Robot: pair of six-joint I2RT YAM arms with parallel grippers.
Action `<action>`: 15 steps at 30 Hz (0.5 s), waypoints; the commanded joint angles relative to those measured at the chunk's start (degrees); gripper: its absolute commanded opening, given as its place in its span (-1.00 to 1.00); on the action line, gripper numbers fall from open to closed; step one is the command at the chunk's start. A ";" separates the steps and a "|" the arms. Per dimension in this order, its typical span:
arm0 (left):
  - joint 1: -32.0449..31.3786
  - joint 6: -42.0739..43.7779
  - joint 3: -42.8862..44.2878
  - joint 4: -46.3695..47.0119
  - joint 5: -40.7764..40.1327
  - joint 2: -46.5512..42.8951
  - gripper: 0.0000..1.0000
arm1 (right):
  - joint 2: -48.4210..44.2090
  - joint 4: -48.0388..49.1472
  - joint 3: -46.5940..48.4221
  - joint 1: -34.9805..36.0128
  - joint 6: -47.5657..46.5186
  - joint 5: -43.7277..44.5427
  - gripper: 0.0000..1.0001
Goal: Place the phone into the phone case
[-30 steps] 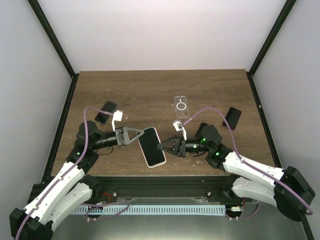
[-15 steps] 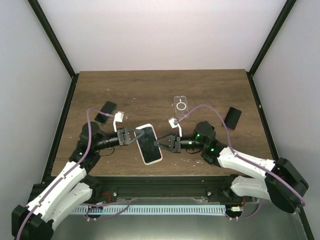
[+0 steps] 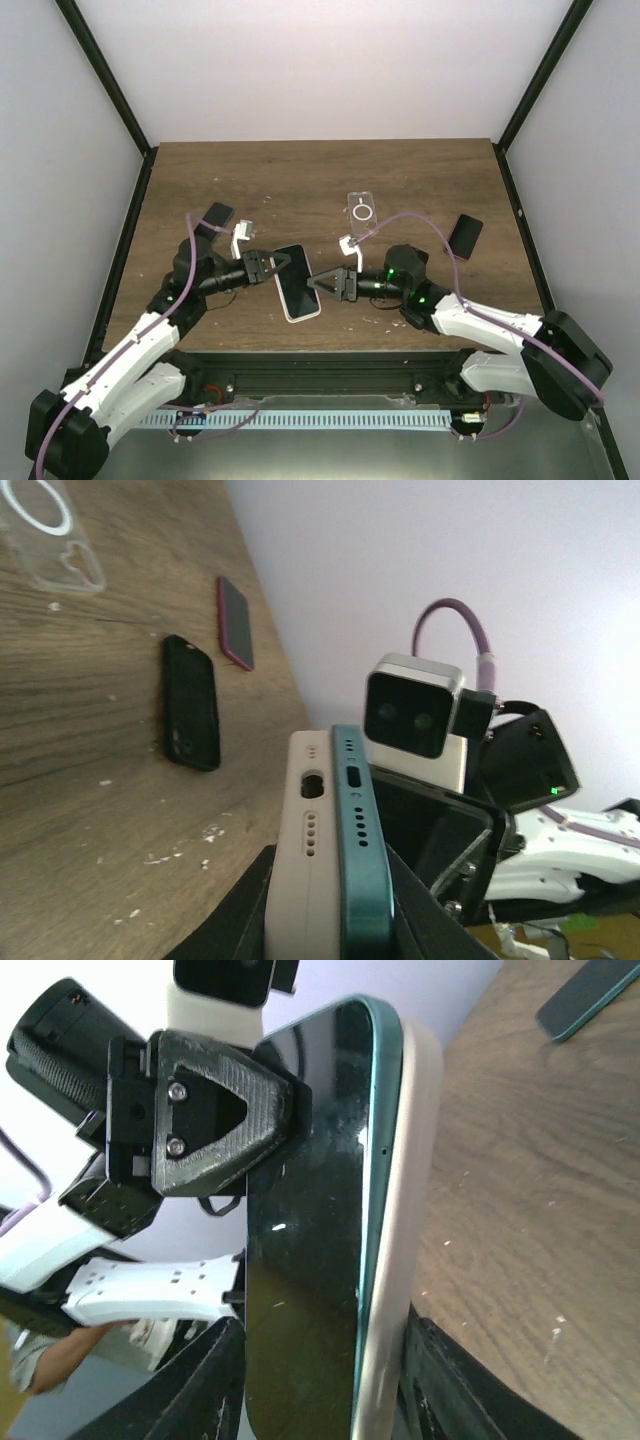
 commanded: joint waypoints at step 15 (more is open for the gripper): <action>-0.43 -3.22 0.76 12.66 -16.61 10.31 -0.62 | -1.10 -5.29 -5.13 -1.26 21.15 13.29 1.00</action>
